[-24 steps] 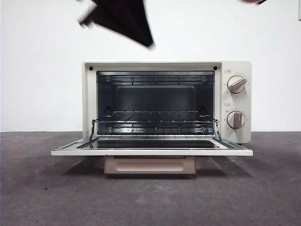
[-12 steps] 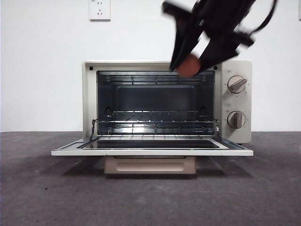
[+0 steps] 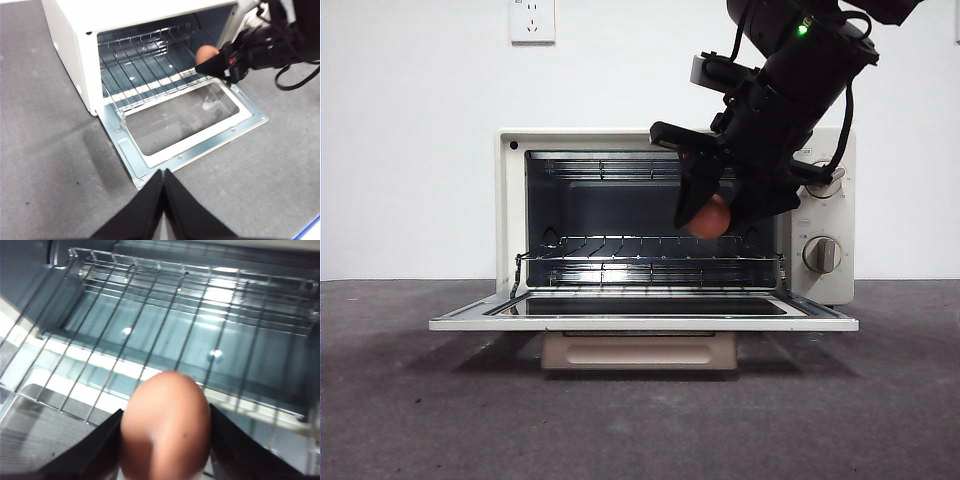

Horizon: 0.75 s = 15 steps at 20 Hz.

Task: Eggoven

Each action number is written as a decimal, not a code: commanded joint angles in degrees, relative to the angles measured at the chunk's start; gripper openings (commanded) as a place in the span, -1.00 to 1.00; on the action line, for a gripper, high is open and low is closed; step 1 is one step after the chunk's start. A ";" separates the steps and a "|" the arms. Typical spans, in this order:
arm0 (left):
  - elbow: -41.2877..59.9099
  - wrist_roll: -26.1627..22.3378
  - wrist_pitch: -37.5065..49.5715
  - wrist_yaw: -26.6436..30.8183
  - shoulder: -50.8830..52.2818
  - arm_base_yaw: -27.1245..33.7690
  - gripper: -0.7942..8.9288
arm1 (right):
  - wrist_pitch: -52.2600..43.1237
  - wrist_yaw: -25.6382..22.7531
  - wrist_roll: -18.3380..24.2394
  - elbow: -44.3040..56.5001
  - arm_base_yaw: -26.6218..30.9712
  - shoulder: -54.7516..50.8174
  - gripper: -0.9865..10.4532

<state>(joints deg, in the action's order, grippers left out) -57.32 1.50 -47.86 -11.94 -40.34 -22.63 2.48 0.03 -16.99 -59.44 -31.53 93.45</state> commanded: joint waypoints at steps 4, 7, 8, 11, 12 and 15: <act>-0.52 1.14 -1.20 -0.09 -0.02 -0.15 -0.82 | -4.11 1.20 -1.79 -1.01 -0.20 3.48 -0.82; -0.52 1.11 -1.57 -0.09 -0.02 -0.13 -0.82 | -4.13 1.46 -2.12 -1.01 -0.09 5.05 -0.82; -0.52 1.11 -1.51 -0.09 -0.02 -0.13 -0.82 | -4.13 1.49 -2.12 -1.01 -0.09 5.42 -0.82; -0.52 1.11 -1.84 -0.09 -0.02 -0.13 -0.82 | -5.09 1.38 -2.08 -1.01 -0.42 5.46 -0.79; -0.52 1.11 -1.92 -0.09 -0.02 -0.13 -0.82 | -5.84 1.22 -2.08 -1.01 -0.59 5.46 -0.71; -0.52 1.09 -1.88 -0.09 -0.02 -0.13 -0.82 | -6.23 1.25 -2.12 -1.01 -0.59 5.46 -0.44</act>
<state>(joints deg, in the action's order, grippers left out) -57.32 2.50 -50.09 -11.94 -40.10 -22.63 -3.07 1.34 -18.48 -59.59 -31.59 97.65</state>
